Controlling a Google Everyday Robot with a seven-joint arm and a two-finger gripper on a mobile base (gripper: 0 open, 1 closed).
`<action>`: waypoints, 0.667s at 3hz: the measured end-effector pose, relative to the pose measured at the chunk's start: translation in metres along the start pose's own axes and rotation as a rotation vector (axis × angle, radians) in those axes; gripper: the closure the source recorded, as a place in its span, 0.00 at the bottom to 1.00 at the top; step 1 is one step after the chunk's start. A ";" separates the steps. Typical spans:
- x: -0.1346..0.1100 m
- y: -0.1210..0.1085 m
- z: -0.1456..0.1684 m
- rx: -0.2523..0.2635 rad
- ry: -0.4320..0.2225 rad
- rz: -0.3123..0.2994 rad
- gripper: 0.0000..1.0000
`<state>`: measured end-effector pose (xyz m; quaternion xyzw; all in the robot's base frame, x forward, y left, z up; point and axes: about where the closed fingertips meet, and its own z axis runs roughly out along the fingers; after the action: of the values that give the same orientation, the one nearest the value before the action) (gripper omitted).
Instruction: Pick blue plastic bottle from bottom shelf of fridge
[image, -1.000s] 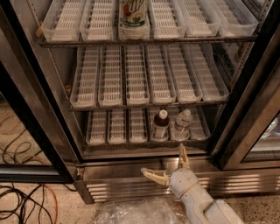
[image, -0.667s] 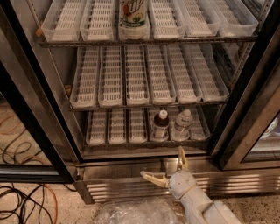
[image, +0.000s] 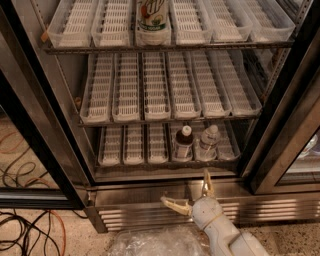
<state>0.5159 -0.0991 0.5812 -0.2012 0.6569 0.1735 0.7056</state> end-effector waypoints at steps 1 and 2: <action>-0.004 -0.011 0.012 0.041 -0.041 -0.001 0.00; -0.004 -0.011 0.012 0.042 -0.042 -0.001 0.00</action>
Offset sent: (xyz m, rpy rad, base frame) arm 0.0260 -0.0042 0.0089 0.0273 -0.0542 -0.0595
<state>0.5318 -0.1025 0.5866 -0.1831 0.6454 0.1637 0.7233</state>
